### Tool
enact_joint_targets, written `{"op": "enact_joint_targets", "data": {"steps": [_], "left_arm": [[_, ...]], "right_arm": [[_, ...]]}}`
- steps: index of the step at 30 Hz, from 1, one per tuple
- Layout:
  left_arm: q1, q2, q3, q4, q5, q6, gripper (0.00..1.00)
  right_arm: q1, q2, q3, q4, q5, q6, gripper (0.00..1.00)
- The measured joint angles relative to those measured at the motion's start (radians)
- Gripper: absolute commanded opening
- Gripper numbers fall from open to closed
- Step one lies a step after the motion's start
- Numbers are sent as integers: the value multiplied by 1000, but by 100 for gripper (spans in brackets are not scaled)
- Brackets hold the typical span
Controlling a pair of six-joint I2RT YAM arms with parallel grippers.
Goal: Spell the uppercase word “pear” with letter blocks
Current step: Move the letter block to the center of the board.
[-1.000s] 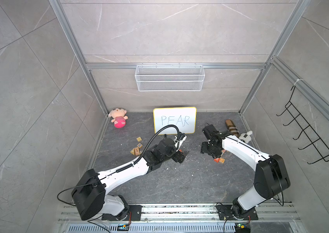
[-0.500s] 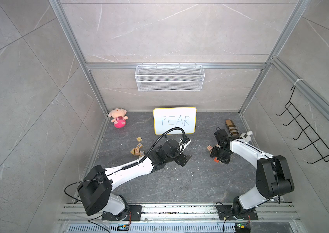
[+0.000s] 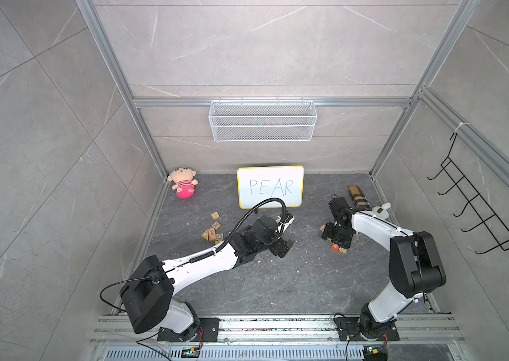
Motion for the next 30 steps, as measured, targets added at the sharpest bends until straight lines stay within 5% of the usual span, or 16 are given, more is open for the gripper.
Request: {"op": "enact_joint_targets", "data": {"steps": [30], "left_arm": [[0, 17, 0, -9, -31, -1, 92]], "right_arm": [[-35, 5, -11, 23, -29, -53, 64]]}}
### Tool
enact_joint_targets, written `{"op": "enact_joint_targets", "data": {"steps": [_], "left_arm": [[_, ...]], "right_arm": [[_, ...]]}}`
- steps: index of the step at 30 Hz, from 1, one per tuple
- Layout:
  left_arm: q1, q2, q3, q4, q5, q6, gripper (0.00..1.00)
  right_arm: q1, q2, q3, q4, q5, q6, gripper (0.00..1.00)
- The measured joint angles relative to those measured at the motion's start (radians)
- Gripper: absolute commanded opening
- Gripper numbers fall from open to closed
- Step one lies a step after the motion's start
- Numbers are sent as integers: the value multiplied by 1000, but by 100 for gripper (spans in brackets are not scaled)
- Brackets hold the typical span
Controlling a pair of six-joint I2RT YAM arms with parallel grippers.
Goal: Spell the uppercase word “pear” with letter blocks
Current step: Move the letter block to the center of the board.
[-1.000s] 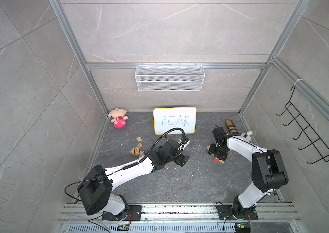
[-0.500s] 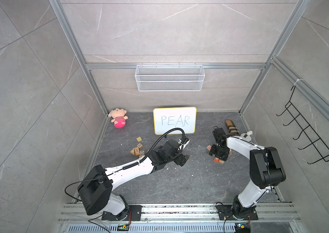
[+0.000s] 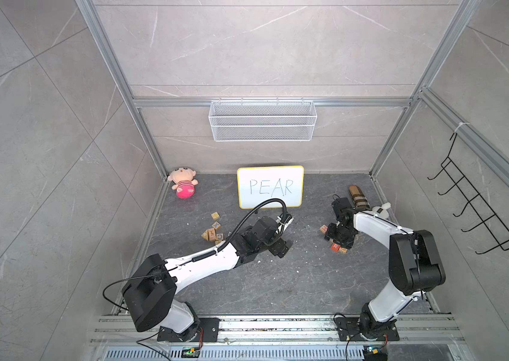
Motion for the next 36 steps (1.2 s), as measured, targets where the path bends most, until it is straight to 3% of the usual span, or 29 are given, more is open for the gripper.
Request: {"op": "enact_joint_targets", "data": {"steps": [36], "left_arm": [[0, 0, 11, -17, -19, 0, 92]], "right_arm": [[-28, 21, -30, -32, 23, -33, 62]]}}
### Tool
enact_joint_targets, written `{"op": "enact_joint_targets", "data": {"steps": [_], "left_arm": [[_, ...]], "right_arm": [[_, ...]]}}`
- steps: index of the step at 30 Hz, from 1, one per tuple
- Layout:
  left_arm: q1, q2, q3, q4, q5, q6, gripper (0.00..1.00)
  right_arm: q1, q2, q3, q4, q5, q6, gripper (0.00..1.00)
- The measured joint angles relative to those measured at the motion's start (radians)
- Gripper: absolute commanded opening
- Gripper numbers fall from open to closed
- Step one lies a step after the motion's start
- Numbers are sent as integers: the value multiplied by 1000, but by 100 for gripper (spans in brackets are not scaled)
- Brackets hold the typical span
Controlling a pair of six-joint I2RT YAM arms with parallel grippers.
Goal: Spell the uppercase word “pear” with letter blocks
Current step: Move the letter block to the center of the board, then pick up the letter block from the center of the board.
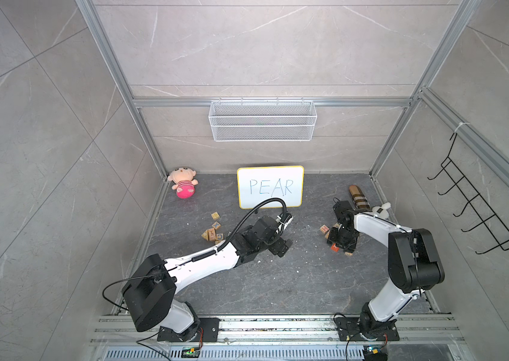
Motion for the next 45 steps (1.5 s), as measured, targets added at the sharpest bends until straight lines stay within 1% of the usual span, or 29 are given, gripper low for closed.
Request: {"op": "enact_joint_targets", "data": {"steps": [3, 6, 9, 12, 14, 17, 19, 22, 25, 29, 30, 45], "left_arm": [[0, 0, 0, 0, 0, 0, 92], [0, 0, 0, 0, 0, 0, 92], [0, 0, 0, 0, -1, 0, 92], [0, 0, 0, 0, -3, 0, 92], [0, 0, 0, 0, -3, 0, 92], [0, 0, 0, -1, -4, 0, 92], [0, 0, 0, -2, -4, 0, 92], [0, 0, 0, -4, -4, 0, 92], [0, 0, 0, -4, -4, 0, 92], [0, 0, 0, -4, -4, 0, 92], [0, 0, 0, -4, -4, 0, 92], [-6, 0, 0, -4, -4, 0, 92]], "right_arm": [[2, 6, -1, 0, 0, -1, 59], [14, 18, 2, -1, 0, -7, 54], [42, 42, 24, -3, 1, -7, 53], [61, 64, 48, -3, 19, -7, 54], [64, 72, 60, -8, 29, -7, 58], [64, 77, 65, -8, 45, -7, 58], [65, 77, 65, -7, 51, -6, 56], [66, 77, 65, -4, 57, -4, 50], [66, 77, 65, -3, 66, -3, 42], [67, 76, 65, -4, 77, 0, 39], [67, 76, 65, -4, 79, 0, 36], [62, 34, 50, -11, 89, 2, 33]]}}
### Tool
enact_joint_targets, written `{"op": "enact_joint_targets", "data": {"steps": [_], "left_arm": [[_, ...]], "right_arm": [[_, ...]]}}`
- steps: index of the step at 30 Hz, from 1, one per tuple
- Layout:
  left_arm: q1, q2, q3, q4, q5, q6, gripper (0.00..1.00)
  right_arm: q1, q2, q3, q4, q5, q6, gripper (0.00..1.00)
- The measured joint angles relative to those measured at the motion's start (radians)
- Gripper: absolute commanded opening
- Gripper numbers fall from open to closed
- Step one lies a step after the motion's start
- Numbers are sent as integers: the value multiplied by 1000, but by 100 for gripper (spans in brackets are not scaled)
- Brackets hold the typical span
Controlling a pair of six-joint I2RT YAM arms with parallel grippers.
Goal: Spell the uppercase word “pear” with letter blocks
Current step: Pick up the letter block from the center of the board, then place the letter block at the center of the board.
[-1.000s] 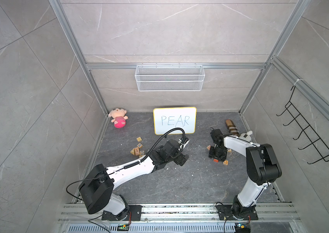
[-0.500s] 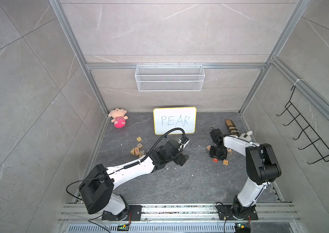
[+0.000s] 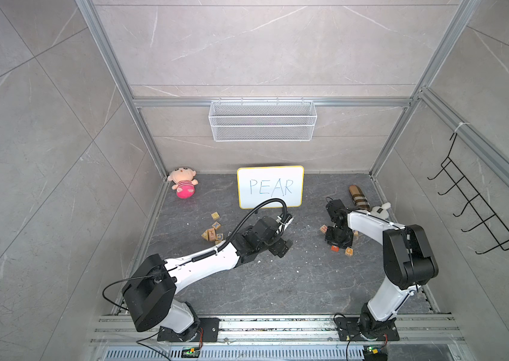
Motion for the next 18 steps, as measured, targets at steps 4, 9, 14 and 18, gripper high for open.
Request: {"op": "enact_joint_targets", "data": {"steps": [4, 9, 14, 18], "left_arm": [[-1, 0, 0, 0, 0, 0, 92], [-1, 0, 0, 0, 0, 0, 92], [-1, 0, 0, 0, -10, 0, 92], [-1, -1, 0, 2, -37, -1, 92]], "right_arm": [[-3, -28, -3, 0, -14, 7, 33], [-3, -60, -5, -1, -42, 14, 31], [7, -99, 6, -23, -74, 14, 32], [43, -117, 69, -45, -86, 14, 33]]}}
